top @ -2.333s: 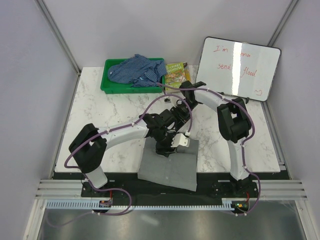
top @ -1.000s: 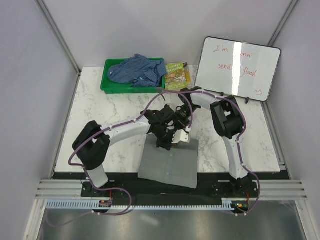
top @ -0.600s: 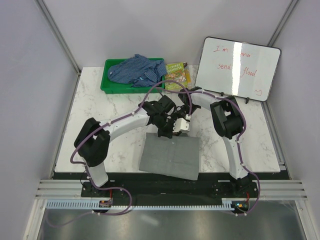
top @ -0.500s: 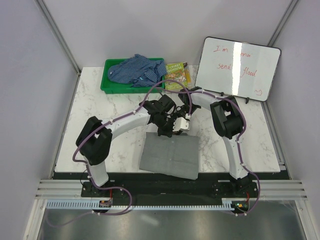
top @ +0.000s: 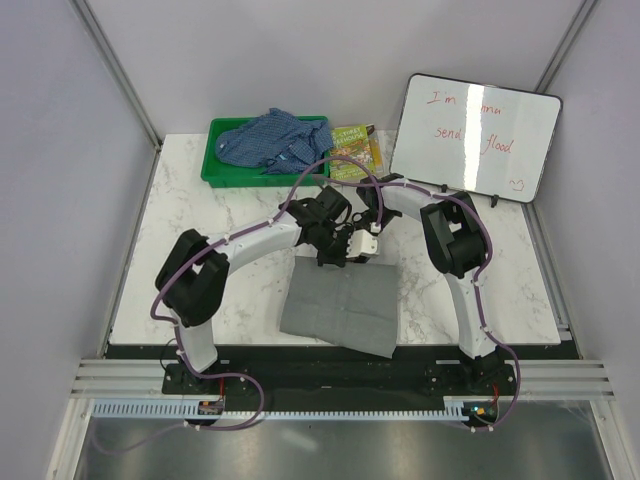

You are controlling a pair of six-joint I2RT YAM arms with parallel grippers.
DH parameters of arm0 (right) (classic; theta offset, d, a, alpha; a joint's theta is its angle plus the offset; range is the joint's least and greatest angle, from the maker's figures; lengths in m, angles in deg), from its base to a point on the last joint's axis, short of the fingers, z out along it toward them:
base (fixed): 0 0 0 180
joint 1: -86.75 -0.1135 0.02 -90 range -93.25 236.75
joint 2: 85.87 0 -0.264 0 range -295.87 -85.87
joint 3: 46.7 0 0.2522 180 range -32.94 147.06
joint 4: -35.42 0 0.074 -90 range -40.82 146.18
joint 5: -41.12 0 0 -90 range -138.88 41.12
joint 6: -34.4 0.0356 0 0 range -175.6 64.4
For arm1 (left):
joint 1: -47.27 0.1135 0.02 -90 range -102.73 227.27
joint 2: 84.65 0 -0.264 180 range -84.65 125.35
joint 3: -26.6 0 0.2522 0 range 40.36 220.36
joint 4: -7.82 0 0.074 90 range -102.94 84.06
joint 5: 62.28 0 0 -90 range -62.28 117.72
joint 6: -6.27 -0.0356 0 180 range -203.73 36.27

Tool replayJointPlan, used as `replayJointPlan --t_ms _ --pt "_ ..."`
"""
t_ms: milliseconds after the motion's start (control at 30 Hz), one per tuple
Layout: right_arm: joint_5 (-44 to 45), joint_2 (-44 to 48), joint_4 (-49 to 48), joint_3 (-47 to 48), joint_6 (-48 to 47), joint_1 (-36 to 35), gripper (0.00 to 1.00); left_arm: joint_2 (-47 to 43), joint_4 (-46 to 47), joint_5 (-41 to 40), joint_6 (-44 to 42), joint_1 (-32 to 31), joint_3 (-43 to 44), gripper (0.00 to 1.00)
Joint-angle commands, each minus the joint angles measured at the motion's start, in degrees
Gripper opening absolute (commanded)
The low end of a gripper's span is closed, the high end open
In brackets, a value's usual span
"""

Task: Fold and stack the long sleeve shirts
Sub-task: Fold the shirt

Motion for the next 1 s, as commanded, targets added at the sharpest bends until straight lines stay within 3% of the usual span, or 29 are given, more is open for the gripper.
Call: replayJointPlan --t_ms 0,267,433,600,733,800,833,867,900,967 --pt "1.9 -1.6 -1.8 0.8 -2.0 -0.2 0.08 1.5 3.7 -1.1 -3.4 0.4 1.0 0.02" --pt "3.2 -2.3 -1.7 2.0 -1.6 -0.2 0.08 3.1 8.6 -3.8 -4.2 0.7 -1.4 0.03" --pt "4.6 -4.2 -2.1 5.3 -0.7 0.3 0.08 4.3 11.2 -5.1 -2.9 1.2 -1.0 0.25" --pt "7.6 -7.3 -2.1 10.5 0.8 2.4 0.07 2.1 11.0 -5.9 -0.1 3.5 -0.1 0.35" --pt "7.8 -6.1 -1.7 16.3 2.3 4.4 0.10 -4.9 7.1 -4.5 9.0 6.2 -0.5 0.48" --pt "8.0 -4.3 -1.3 18.9 3.0 5.1 0.18 -8.8 5.3 -2.3 13.9 8.3 -0.6 0.55" --pt "7.8 -3.4 -0.4 21.1 3.3 5.3 0.23 -9.8 3.4 0.1 19.0 10.5 -0.7 0.67" --pt "7.4 -1.1 -0.1 21.9 3.3 5.5 0.29 -11.7 2.6 1.0 21.3 11.7 -0.8 0.68" --pt "7.6 0.1 -0.2 21.9 3.5 5.8 0.43 -12.4 2.0 1.9 23.8 12.7 -1.0 0.68" --pt "8.9 3.7 -0.2 21.2 2.8 5.9 0.48 -13.6 1.7 5.8 31.3 16.4 -3.0 0.75"
